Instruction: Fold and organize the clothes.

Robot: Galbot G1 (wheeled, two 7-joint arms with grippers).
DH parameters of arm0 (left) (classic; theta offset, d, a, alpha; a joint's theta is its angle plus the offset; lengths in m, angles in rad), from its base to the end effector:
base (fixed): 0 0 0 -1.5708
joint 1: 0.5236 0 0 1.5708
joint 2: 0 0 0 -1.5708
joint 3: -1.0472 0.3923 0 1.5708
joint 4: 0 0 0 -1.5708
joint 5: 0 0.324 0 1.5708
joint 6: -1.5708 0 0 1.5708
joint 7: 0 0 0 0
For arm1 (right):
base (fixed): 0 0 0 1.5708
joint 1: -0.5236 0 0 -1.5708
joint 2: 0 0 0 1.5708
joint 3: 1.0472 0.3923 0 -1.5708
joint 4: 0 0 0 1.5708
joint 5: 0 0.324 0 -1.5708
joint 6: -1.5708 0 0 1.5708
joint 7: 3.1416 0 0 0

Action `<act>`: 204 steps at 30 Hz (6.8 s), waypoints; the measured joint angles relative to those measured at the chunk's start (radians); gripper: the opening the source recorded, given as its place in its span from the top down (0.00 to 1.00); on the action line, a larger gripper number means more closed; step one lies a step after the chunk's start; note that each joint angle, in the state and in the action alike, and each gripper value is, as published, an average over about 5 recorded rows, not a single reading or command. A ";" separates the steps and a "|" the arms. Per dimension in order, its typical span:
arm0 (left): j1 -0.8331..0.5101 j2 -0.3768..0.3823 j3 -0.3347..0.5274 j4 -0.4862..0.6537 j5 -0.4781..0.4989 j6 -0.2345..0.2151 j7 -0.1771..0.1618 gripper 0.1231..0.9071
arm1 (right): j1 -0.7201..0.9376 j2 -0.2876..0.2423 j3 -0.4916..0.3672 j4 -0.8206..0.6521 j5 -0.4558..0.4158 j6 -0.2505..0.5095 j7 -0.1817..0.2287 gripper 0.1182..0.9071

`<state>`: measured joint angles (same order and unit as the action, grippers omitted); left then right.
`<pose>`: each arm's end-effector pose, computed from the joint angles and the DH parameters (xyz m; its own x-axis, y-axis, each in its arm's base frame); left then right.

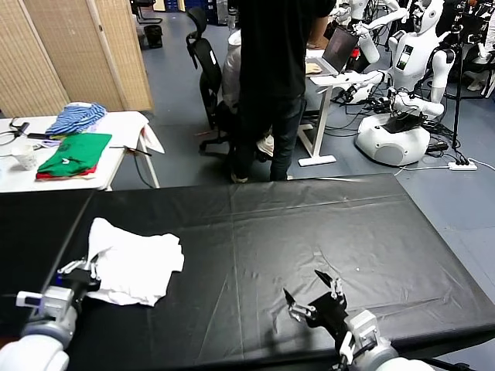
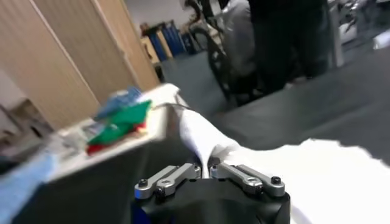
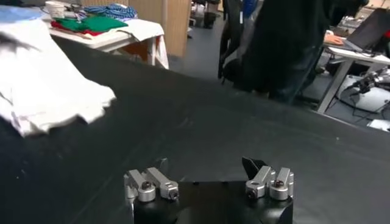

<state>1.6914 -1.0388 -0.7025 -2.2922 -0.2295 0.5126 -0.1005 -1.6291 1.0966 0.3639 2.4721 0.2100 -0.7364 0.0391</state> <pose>0.1123 0.1278 -0.2491 -0.9249 -0.0382 0.3782 0.0990 0.9364 0.3367 0.0902 -0.0347 -0.2240 -0.8131 -0.3048 0.4960 -0.4058 0.9076 -0.1076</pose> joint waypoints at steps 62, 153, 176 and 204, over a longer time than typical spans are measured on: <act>0.041 0.218 -0.062 -0.015 0.446 0.056 0.082 0.93 | -0.013 0.058 0.011 -0.041 -0.005 0.000 0.003 0.00; -0.066 -0.102 0.175 -0.037 0.029 0.050 -0.083 0.00 | 0.350 0.209 -0.287 -0.459 0.433 0.199 0.104 0.02; -0.060 -0.118 0.199 -0.022 0.058 0.042 -0.086 0.00 | 0.343 0.168 -0.224 -0.449 0.327 0.193 0.108 0.96; -0.027 -0.130 0.234 -0.063 0.063 0.043 -0.083 0.00 | 0.282 0.094 -0.097 -0.430 0.193 0.203 0.094 0.90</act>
<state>1.6644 -1.1688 -0.4689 -2.3549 -0.1669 0.5559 -0.1836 -1.3473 1.1908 0.2672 2.0418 0.4030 -0.5339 0.1331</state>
